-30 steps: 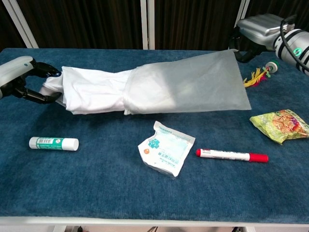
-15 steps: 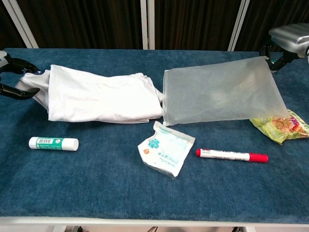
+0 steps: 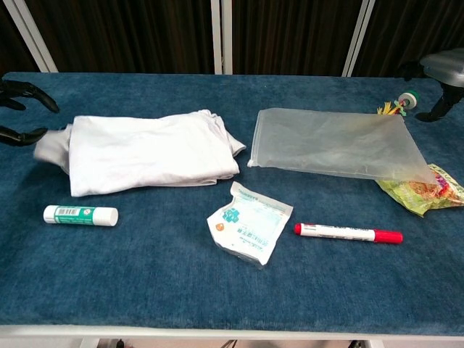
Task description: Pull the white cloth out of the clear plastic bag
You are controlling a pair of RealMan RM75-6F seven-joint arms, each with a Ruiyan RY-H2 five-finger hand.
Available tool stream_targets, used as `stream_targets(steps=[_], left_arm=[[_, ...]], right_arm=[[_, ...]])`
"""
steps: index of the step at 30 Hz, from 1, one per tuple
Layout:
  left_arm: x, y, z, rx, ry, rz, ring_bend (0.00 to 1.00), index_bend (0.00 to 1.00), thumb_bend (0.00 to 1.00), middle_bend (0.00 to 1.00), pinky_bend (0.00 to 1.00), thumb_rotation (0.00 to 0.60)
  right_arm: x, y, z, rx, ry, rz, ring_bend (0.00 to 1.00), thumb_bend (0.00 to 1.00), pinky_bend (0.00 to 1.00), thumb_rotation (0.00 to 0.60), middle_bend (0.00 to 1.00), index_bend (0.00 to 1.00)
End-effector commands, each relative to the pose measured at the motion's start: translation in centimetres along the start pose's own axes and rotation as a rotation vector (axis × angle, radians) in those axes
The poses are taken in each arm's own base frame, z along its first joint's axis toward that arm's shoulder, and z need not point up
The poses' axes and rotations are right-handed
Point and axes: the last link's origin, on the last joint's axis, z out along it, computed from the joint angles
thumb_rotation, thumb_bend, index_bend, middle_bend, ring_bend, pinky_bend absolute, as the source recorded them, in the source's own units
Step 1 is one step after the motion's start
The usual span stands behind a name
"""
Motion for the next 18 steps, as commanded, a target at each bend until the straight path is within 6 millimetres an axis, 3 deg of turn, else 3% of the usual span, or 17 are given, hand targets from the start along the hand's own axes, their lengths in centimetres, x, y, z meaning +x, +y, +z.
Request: stream_targets(steps=[1, 5, 11, 18], left_arm=[[1.5, -0.4, -0.7, -0.007, 0.033, 0.048, 0.05, 0.15, 0.27, 0.14, 0.13, 0.600], [4.1, -1.3, -1.9, -0.019, 0.097, 0.193, 0.05, 0.15, 0.27, 0.14, 0.14, 0.600], [8.5, -3.2, -5.3, -0.020, 0.158, 0.428, 0.05, 0.17, 0.27, 0.14, 0.12, 0.600], [10.7, -4.2, -10.9, 0.028, 0.187, 0.384, 0.05, 0.18, 0.27, 0.14, 0.12, 0.600]], right_arm=[[1.0, 2.0, -3.0, -0.031, 0.001, 0.098, 0.00, 0.17, 0.00, 0.600, 0.05, 0.00], [1.9, 3.9, -6.0, -0.038, 0.063, 0.198, 0.00, 0.19, 0.02, 0.600, 0.11, 0.00], [3.3, 7.5, -11.8, -0.016, 0.168, 0.290, 0.03, 0.29, 0.08, 0.600, 0.20, 0.02], [3.5, 10.7, -18.1, -0.027, 0.254, 0.315, 0.04, 0.30, 0.10, 0.600, 0.20, 0.06]])
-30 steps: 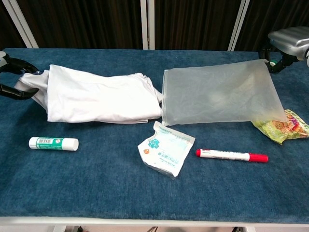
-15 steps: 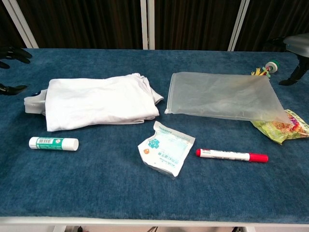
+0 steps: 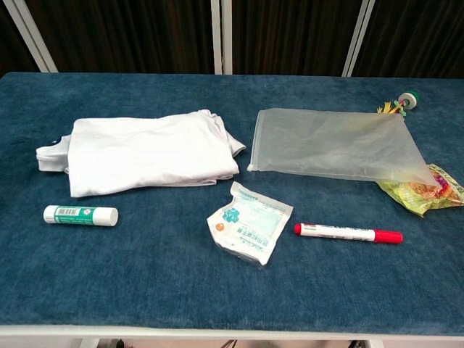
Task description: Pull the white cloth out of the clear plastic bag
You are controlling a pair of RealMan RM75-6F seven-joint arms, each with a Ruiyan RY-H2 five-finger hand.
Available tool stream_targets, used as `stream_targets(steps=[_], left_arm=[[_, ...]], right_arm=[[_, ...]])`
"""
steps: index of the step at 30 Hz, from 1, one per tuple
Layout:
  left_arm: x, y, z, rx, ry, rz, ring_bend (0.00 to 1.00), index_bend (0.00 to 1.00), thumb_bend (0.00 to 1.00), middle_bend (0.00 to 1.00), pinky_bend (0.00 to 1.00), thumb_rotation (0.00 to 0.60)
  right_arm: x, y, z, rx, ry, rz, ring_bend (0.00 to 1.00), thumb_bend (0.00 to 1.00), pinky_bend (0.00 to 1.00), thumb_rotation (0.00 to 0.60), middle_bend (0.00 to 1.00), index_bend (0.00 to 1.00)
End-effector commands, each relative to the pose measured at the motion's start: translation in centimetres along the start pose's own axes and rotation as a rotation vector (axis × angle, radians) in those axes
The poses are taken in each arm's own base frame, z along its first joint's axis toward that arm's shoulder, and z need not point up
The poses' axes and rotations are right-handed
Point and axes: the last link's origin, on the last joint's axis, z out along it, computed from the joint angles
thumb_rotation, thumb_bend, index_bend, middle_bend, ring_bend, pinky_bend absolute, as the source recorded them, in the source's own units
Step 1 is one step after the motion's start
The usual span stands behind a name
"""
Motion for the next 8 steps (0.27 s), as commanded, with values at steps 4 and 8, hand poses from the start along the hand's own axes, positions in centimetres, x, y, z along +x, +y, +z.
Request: stream_targets(steps=[4, 8], left_arm=[[1.5, -0.8, -6.1, 0.029, 0.010, -0.037, 0.05, 0.19, 0.26, 0.14, 0.12, 0.600], [1.6, -0.7, -8.2, 0.040, 0.023, -0.028, 0.05, 0.19, 0.26, 0.14, 0.12, 0.600]], right_arm=[[1.3, 2.2, -6.1, -0.006, 0.043, 0.024, 0.04, 0.30, 0.10, 0.600, 0.20, 0.06], [1.0, 2.7, -7.3, -0.013, 0.041, 0.035, 0.04, 0.30, 0.10, 0.600, 0.20, 0.06]])
